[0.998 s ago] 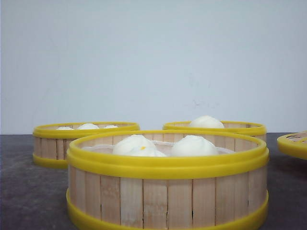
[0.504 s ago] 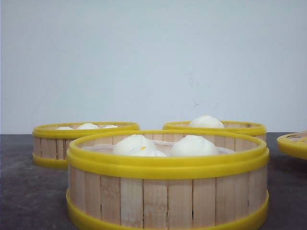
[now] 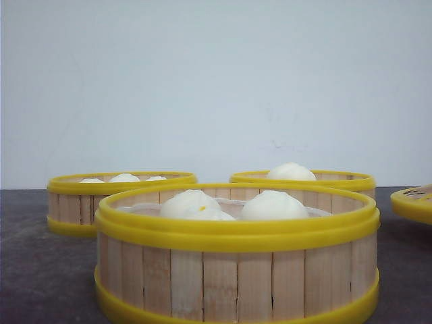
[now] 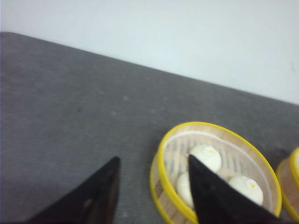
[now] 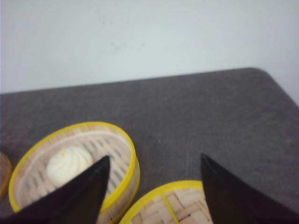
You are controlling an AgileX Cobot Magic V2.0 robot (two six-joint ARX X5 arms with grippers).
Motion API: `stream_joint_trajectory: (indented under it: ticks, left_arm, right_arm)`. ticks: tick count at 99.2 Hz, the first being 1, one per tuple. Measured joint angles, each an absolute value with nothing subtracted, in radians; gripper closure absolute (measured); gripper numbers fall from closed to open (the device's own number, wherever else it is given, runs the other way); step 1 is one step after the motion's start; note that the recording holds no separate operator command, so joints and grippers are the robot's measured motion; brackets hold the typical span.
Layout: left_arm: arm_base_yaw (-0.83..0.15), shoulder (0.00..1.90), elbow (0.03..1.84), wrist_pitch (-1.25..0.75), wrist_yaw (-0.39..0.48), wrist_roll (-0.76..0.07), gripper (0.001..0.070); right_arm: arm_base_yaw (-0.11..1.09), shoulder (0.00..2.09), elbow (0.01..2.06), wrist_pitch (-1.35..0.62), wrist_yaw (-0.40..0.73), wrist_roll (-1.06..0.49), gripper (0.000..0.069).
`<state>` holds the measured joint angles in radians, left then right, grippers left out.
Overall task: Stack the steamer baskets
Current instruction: 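Lower the left gripper to the rim of the steamer basket nearest it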
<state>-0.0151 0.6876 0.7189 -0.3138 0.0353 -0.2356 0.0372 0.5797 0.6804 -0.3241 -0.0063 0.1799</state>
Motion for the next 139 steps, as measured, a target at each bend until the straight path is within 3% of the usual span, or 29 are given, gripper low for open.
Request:
stream_joint_trajectory:
  ticks: [25,45,68,98,139]
  left_arm:
    - [-0.057,1.028,0.876,-0.313,0.111,-0.226,0.0381]
    - [-0.108,1.309,1.0,-0.321,0.105,-0.196,0.046]
    - [-0.118,1.559,1.119,-0.334,0.054,-0.181,0.0472]
    - [-0.118,1.731,1.225,-0.375,0.048,-0.176,0.0472]
    - [-0.122,1.793,1.228,-0.378,0.021,-0.176,0.0501]
  right_arm:
    - [0.038,0.598,0.684,-0.264,-0.057,0.209,0.0257]
    - [0.054,0.604,0.684,-0.264,-0.061,0.218,0.0257]
    - [0.068,0.611,0.684,-0.265,-0.061,0.218,0.0266]
    - [0.079,0.633,0.684,-0.265,-0.061,0.218,0.027]
    - [0.079,0.656,0.684,-0.253,-0.056,0.218,0.0274]
